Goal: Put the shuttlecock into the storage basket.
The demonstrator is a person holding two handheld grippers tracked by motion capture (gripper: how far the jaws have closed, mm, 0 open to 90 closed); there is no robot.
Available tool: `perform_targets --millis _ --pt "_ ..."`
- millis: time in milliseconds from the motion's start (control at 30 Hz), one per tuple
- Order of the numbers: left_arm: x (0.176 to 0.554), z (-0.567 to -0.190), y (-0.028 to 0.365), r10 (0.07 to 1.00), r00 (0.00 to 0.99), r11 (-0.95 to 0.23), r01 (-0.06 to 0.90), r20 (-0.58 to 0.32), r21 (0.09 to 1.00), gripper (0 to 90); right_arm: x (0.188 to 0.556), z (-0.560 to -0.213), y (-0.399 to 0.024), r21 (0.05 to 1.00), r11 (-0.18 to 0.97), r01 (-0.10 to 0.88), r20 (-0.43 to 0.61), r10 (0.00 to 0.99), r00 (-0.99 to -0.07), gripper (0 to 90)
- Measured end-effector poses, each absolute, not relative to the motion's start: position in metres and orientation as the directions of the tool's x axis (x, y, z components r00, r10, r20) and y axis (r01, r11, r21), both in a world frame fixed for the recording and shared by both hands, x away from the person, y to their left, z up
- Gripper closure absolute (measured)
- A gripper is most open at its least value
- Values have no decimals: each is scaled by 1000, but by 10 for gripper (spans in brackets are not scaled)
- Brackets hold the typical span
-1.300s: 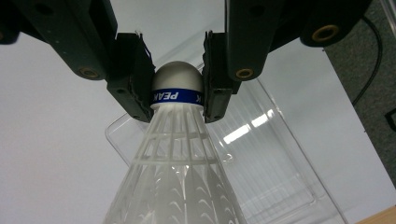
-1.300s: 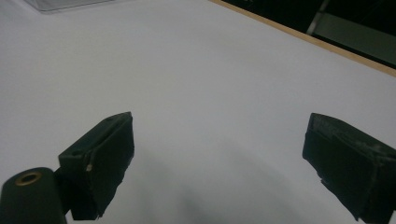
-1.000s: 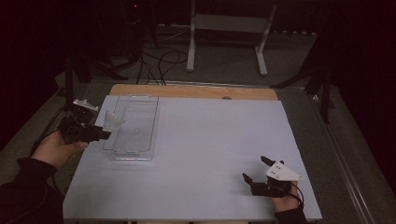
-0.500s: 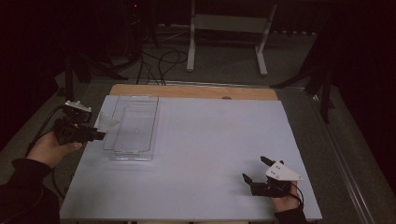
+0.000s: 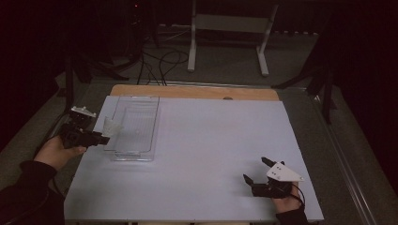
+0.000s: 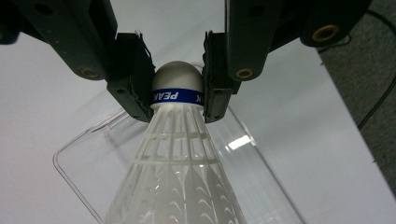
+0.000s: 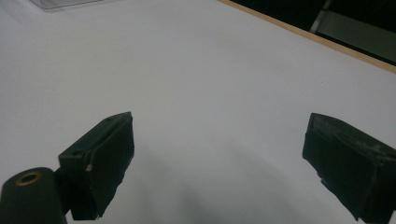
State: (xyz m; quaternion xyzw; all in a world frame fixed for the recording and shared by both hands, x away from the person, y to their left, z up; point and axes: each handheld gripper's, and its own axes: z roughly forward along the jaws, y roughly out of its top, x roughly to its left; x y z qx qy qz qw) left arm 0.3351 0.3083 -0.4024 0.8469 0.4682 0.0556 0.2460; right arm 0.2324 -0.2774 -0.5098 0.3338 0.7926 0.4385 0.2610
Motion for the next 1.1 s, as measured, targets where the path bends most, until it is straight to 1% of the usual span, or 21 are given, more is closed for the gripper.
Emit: perform_targets --millis 100,133,400,700,1100 --pt "336 -405 307 816 562 -446 763 -137 468 661 233 -510 -277 869 394 300 -122 757 -642 90" --pt "336 -407 305 817 564 -453 756 -118 472 661 233 -510 -278 869 393 300 -120 756 -644 90" --pt "341 -413 299 816 571 -474 750 -90 461 660 233 -510 -278 869 394 300 -120 755 -645 90" --pt "344 -418 292 808 583 -492 746 -84 448 659 233 -510 -277 869 393 301 -118 755 -645 90" --pt "353 -431 285 808 585 -522 766 -72 375 658 233 -510 -278 870 390 300 -116 755 -645 90"
